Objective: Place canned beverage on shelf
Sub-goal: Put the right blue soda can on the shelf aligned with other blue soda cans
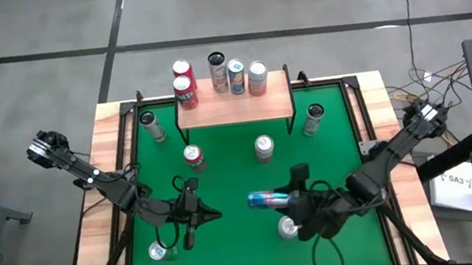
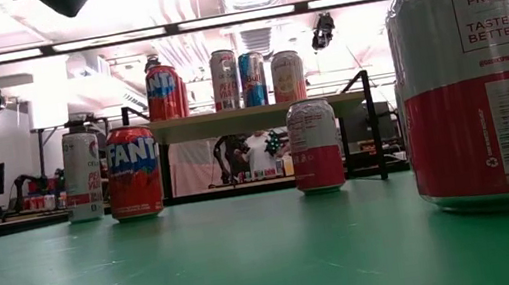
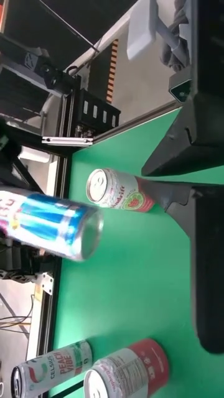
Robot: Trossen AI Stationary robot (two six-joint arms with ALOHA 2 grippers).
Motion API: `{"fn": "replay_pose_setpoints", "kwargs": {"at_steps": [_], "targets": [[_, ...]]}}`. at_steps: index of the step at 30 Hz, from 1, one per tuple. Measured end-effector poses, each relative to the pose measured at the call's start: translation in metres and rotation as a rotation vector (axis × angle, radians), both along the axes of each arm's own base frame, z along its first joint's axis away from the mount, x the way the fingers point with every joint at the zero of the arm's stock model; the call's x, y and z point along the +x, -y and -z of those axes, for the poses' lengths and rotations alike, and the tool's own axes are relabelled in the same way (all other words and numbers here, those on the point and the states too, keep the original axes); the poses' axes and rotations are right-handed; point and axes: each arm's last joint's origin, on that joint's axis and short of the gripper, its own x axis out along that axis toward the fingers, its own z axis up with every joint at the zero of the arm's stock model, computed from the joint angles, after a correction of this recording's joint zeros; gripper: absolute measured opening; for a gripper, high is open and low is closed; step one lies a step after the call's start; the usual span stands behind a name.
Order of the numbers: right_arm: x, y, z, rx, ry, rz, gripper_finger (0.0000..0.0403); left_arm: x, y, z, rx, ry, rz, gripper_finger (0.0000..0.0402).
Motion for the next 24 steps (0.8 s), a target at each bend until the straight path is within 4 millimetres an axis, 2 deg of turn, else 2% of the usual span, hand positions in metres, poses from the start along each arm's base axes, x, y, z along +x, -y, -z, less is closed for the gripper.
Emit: {"fn": "replay_pose_setpoints", "kwargs": {"at_steps": [7, 12, 18, 21, 24], "targets": [[0.027, 0.005, 0.021, -0.134, -0.056, -0.025, 0.0224, 0.002, 0.001, 0.001, 0.055, 0.016, 0.02, 0.0081], [0.041, 0.005, 0.032, -0.182, -0.087, -0.037, 0.0224, 0.008, 0.005, 0.008, 0.131, 0.019, 0.03, 0.0169], [0.055, 0.002, 0.036, -0.199, -0.104, -0.065, 0.0224, 0.018, 0.005, 0.025, 0.291, -0.008, -0.103, 0.0276], [0.06, 0.001, 0.035, -0.217, -0.104, -0.075, 0.0224, 0.026, 0.005, 0.033, 0.323, -0.018, -0.107, 0.0306], [0.068, 0.001, 0.034, -0.214, -0.104, -0.111, 0.0224, 0.032, 0.003, 0.04, 0.337, -0.033, -0.121, 0.0318]]}}
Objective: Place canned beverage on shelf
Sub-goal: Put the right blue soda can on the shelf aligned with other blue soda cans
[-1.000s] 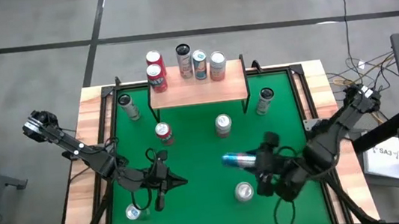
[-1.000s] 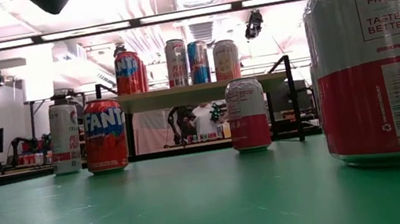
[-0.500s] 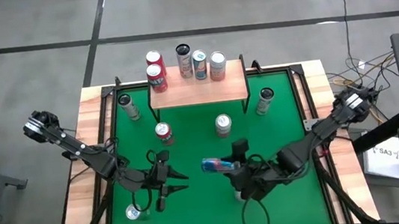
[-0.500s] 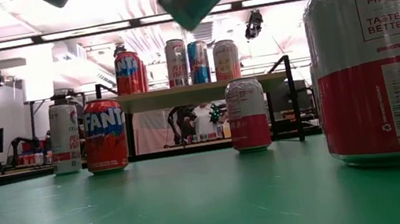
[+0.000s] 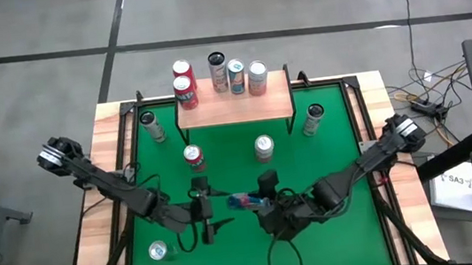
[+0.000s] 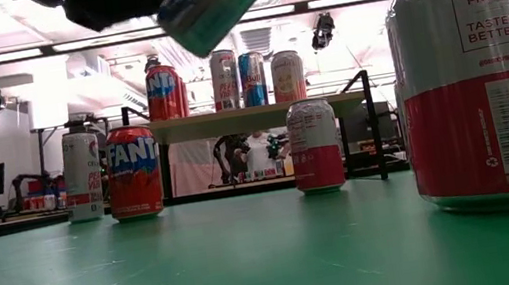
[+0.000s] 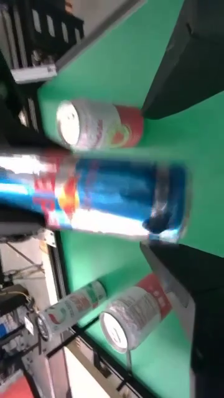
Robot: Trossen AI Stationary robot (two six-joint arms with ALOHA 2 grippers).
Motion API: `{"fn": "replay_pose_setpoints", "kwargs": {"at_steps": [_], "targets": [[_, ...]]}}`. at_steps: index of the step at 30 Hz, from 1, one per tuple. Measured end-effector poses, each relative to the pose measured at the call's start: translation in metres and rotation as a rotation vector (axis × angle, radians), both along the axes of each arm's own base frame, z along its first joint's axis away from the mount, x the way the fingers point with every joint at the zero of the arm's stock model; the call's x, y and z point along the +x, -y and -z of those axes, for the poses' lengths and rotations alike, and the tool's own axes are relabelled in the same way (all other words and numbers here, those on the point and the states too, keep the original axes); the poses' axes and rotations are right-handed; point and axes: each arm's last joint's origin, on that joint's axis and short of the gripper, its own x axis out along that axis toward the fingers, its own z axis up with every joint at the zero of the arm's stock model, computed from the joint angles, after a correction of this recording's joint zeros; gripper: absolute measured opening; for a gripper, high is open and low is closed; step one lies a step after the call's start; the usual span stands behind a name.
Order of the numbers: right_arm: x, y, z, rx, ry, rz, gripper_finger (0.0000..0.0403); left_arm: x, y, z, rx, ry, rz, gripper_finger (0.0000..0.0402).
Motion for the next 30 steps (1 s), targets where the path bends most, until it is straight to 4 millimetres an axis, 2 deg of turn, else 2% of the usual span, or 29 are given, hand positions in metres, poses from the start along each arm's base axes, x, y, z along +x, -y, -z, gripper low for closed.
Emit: {"fn": "replay_pose_setpoints", "kwargs": {"at_steps": [13, 16, 20, 23, 25, 30], "targets": [[0.029, 0.003, -0.003, -0.03, -0.023, -0.072, 0.0224, 0.015, -0.006, 0.017, 0.021, -0.031, -0.042, 0.0311], [0.031, 0.002, -0.007, -0.051, -0.019, -0.085, 0.0224, 0.014, -0.006, 0.016, 0.033, -0.017, -0.073, 0.0282], [0.032, 0.003, -0.013, -0.056, -0.017, -0.099, 0.0224, 0.014, -0.006, 0.015, 0.058, -0.008, -0.092, 0.0213], [0.032, 0.002, -0.017, -0.053, -0.015, -0.102, 0.0224, 0.014, -0.006, 0.015, 0.056, -0.005, -0.092, 0.0211], [0.032, 0.002, -0.018, -0.052, -0.013, -0.104, 0.0238, 0.014, -0.006, 0.014, 0.055, 0.001, -0.097, 0.0211], [0.035, 0.004, -0.031, -0.038, 0.068, -0.045, 0.0305, 0.014, -0.009, 0.014, 0.07, 0.012, -0.17, 0.0211]]}}
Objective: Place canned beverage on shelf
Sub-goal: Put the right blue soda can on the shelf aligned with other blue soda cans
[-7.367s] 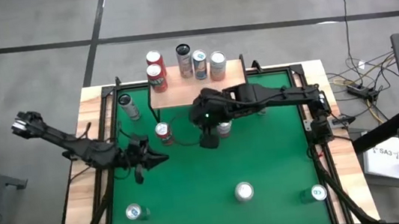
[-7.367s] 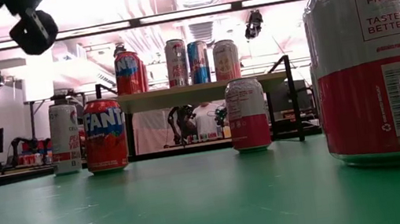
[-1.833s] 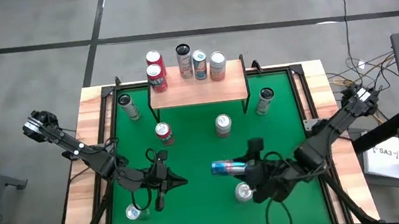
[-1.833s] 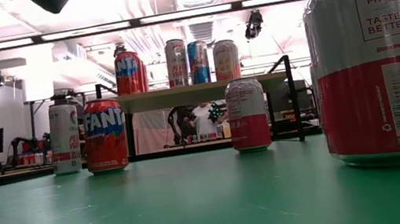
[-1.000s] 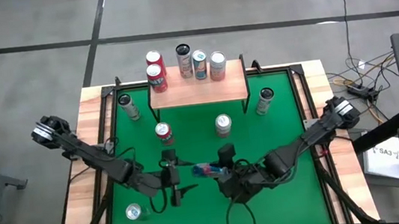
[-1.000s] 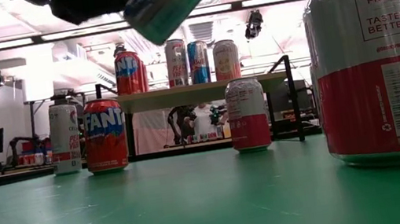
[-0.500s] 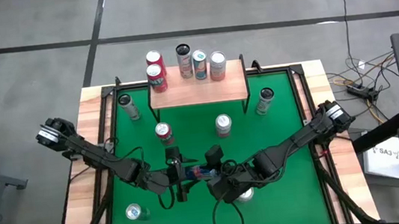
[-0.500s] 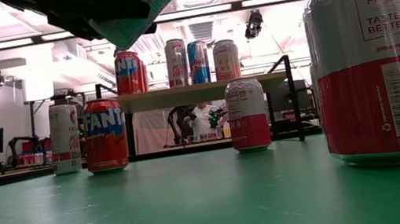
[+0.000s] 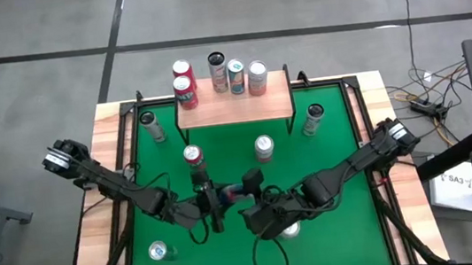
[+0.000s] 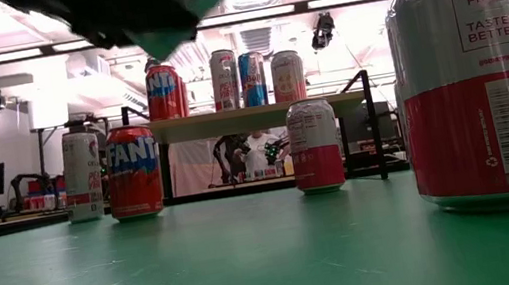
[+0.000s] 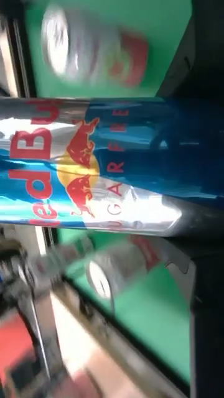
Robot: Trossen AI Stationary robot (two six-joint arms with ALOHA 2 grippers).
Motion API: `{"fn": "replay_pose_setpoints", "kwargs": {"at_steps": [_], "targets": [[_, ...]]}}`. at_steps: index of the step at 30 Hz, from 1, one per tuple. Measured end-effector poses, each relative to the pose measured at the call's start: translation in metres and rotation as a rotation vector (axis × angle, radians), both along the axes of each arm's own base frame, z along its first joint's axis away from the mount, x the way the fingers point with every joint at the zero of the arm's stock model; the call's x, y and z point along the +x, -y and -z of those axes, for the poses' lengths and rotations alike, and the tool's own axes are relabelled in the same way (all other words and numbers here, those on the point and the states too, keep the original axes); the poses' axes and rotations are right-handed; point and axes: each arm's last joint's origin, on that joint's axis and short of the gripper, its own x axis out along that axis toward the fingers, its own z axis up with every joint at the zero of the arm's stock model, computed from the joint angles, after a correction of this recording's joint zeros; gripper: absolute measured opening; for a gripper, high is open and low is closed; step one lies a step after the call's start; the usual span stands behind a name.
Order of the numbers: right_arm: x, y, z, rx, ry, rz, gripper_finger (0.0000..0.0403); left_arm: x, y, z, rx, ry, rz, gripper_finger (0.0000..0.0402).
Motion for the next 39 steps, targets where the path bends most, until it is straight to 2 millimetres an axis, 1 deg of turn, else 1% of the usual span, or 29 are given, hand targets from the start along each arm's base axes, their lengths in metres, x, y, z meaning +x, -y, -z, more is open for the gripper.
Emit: {"fn": "replay_pose_setpoints", "kwargs": {"at_steps": [2, 5, 7, 9, 10, 13, 18, 20, 22, 24, 28, 30, 34, 39], "targets": [[0.0, 0.001, -0.006, -0.01, 0.02, 0.015, 0.0318, -0.002, -0.001, -0.002, 0.017, 0.015, -0.04, 0.0211], [0.0, 0.001, -0.014, -0.009, 0.034, 0.014, 0.0324, -0.006, -0.002, -0.006, 0.019, 0.032, -0.034, 0.0211], [-0.001, 0.002, -0.025, 0.005, 0.068, 0.018, 0.0324, -0.01, -0.002, -0.007, 0.028, 0.03, -0.03, 0.0211], [-0.005, 0.004, -0.038, 0.015, 0.104, 0.032, 0.0325, -0.014, -0.002, -0.012, 0.04, 0.046, -0.031, 0.0211], [-0.008, 0.005, -0.046, 0.032, 0.127, 0.035, 0.0325, -0.018, -0.001, -0.016, 0.05, 0.057, -0.033, 0.0211], [-0.018, 0.01, -0.062, 0.075, 0.169, 0.049, 0.0325, -0.029, 0.001, -0.028, 0.064, 0.094, -0.014, 0.0211], [-0.038, 0.02, -0.076, 0.156, 0.23, 0.075, 0.0326, -0.047, 0.0, -0.045, 0.093, 0.153, 0.017, 0.0211], [-0.044, 0.023, -0.077, 0.186, 0.263, 0.083, 0.0326, -0.052, -0.003, -0.051, 0.099, 0.204, 0.026, 0.0211], [-0.047, 0.025, -0.074, 0.205, 0.297, 0.085, 0.0327, -0.056, -0.005, -0.054, 0.126, 0.247, 0.039, 0.0211], [-0.047, 0.025, -0.066, 0.217, 0.32, 0.084, 0.0327, -0.06, -0.007, -0.055, 0.147, 0.302, 0.051, 0.0211], [-0.047, 0.026, -0.049, 0.248, 0.4, 0.078, 0.0327, -0.067, -0.011, -0.052, 0.175, 0.393, 0.054, 0.0211], [-0.046, 0.026, -0.042, 0.27, 0.457, 0.075, 0.0327, -0.07, -0.014, -0.049, 0.193, 0.405, 0.051, 0.0211], [-0.038, 0.03, -0.019, 0.338, 0.604, 0.087, 0.0327, -0.073, -0.016, -0.048, 0.201, 0.431, 0.046, 0.0211], [-0.026, 0.036, 0.016, 0.374, 0.757, 0.093, 0.0327, -0.074, -0.017, -0.046, 0.218, 0.426, 0.041, 0.0211]]}}
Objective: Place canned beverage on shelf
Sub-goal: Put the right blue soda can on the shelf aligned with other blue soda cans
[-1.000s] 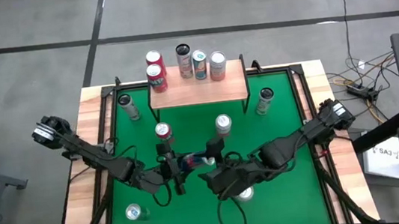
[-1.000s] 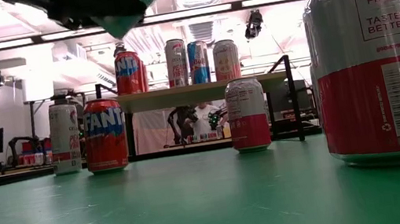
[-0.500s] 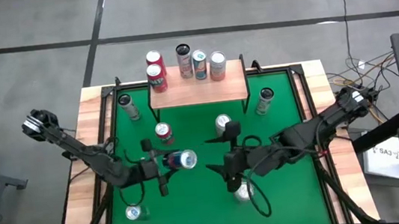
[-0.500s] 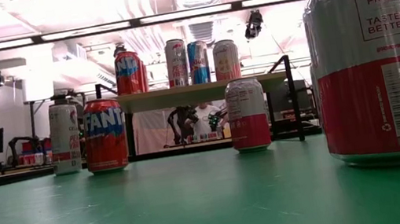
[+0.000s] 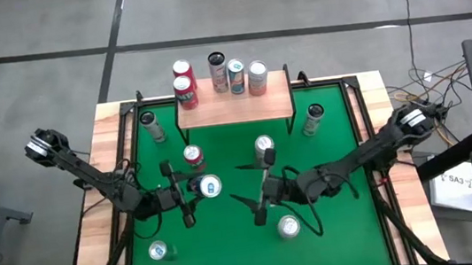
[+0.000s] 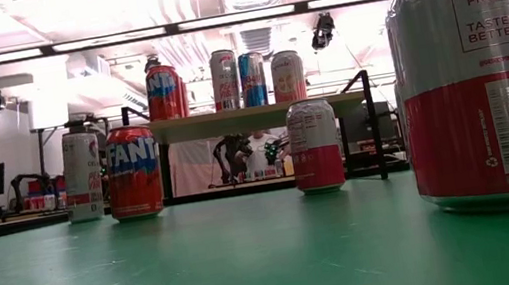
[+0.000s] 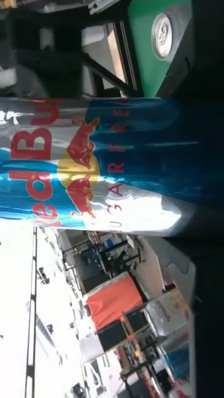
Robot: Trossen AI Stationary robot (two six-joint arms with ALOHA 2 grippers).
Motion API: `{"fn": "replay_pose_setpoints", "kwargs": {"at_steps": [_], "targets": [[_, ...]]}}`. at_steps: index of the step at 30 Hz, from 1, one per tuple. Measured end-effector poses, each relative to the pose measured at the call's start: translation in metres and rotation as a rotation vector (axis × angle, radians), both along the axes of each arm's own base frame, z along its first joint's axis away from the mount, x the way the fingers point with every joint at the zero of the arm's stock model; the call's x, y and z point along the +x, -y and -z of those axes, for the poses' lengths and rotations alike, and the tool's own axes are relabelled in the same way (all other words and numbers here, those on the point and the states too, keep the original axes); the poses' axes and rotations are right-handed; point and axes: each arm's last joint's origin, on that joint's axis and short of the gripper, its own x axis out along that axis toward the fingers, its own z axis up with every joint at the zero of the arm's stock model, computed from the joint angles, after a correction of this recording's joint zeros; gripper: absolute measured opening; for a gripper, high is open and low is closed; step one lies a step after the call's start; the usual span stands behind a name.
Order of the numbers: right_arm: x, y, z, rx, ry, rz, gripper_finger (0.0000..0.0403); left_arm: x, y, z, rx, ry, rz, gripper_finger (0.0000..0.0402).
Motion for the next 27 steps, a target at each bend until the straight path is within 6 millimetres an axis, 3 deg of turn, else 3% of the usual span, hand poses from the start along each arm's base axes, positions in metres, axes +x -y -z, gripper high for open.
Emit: {"fn": "replay_pose_setpoints", "kwargs": {"at_steps": [4, 9, 21, 27], "targets": [[0.011, 0.002, 0.022, 0.008, 0.065, 0.019, 0.0327, -0.001, -0.001, 0.001, -0.005, -0.002, -0.019, 0.0211], [0.022, 0.003, 0.034, 0.022, 0.12, 0.002, 0.0327, -0.001, -0.002, 0.001, -0.01, -0.004, -0.044, 0.0211], [0.057, 0.019, 0.016, 0.13, 0.251, -0.114, 0.0327, 0.003, -0.003, 0.004, -0.018, -0.01, -0.062, 0.0211], [0.071, 0.023, 0.014, 0.088, 0.26, -0.089, 0.0325, 0.003, -0.003, 0.005, -0.025, -0.009, -0.065, 0.0211]]}}
